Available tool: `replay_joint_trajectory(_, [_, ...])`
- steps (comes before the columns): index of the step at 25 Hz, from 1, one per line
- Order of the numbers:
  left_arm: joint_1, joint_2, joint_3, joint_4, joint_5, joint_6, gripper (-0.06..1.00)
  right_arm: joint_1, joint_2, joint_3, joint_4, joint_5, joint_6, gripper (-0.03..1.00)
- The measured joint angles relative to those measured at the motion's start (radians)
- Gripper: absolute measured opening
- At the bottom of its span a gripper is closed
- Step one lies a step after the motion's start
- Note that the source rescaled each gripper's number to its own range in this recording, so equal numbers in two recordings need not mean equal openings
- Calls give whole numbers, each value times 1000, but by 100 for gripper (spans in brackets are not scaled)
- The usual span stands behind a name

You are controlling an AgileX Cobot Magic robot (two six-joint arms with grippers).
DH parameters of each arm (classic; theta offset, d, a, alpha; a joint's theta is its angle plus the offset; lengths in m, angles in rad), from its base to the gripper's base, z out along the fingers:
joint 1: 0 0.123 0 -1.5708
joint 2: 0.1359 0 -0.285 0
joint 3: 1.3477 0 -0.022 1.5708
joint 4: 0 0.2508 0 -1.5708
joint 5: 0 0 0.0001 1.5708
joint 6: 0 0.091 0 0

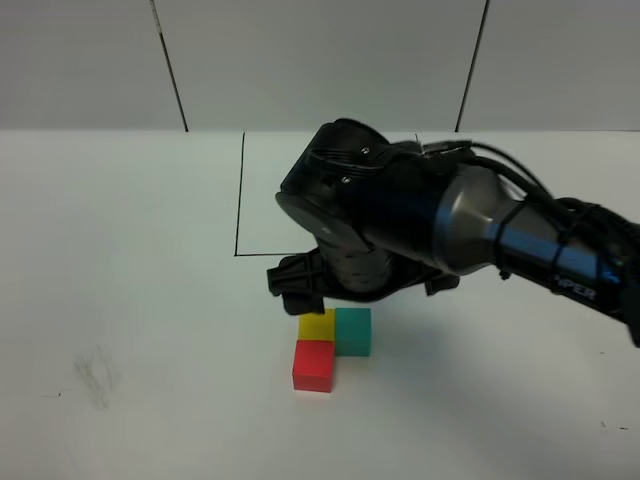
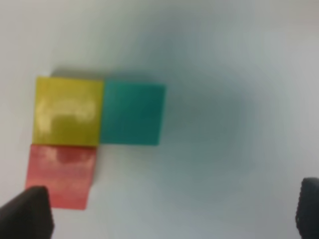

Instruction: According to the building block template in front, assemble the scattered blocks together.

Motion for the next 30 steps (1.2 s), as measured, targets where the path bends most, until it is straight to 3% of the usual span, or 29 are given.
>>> replay_joint_trajectory(6, [0, 0, 0, 0, 0, 0, 64, -12, -139, 12, -234, 7, -63, 99])
replay_joint_trajectory(11, [0, 0, 0, 0, 0, 0, 64, -115, -264, 17, -310, 8, -347, 100])
replay_joint_trajectory(14, [0, 0, 0, 0, 0, 0, 64, -242, -343, 17, -280, 9, -563, 100])
replay_joint_trajectory(21, [0, 0, 0, 0, 0, 0, 64, -628, -533, 21, -71, 14, -991, 100])
replay_joint_trajectory(26, [0, 0, 0, 0, 0, 0, 64, -865, -713, 61, 7, 16, -1070, 100])
replay_joint_trajectory(30, [0, 0, 0, 0, 0, 0, 64, -924, -904, 161, 23, 16, -1074, 100])
